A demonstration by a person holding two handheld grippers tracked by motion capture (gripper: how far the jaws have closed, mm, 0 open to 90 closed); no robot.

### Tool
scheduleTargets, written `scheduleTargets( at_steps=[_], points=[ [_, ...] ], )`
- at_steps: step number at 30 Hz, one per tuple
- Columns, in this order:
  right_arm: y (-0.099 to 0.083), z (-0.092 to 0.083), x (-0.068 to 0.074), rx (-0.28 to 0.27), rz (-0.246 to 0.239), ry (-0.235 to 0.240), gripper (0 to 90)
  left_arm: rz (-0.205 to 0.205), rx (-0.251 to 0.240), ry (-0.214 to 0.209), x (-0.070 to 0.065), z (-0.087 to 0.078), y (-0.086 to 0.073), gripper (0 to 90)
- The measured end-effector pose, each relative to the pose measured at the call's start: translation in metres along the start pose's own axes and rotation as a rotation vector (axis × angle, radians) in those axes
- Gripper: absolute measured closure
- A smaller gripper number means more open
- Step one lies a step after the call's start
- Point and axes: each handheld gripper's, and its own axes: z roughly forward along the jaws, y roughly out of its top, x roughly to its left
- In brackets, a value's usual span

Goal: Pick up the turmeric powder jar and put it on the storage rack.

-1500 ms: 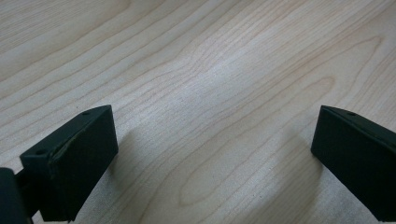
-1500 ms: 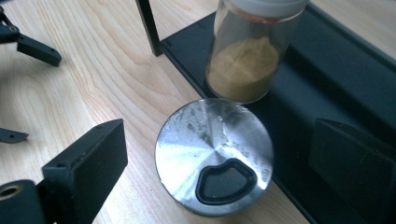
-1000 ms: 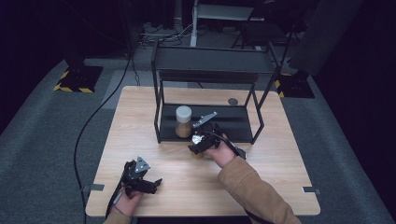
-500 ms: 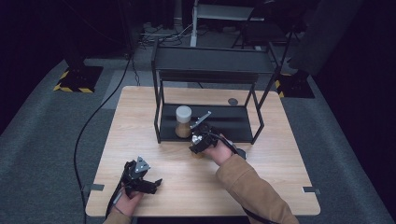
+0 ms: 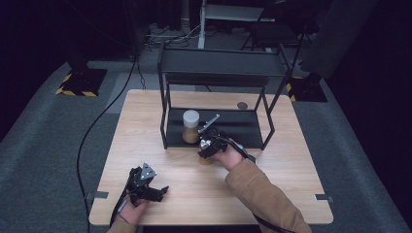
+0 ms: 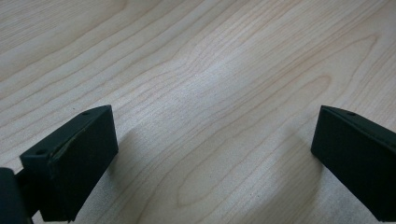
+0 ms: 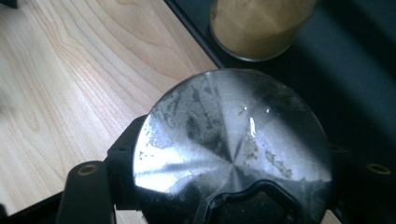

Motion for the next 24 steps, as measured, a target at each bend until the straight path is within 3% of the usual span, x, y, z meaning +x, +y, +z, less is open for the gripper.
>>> scheduleTargets(
  at_steps=[24],
  points=[
    [0.010, -0.046, -0.012, -0.066, 0.007, -0.049, 31.1, 0.003, 0.000, -0.001, 0.000, 0.000, 0.000, 0.1]
  ],
)
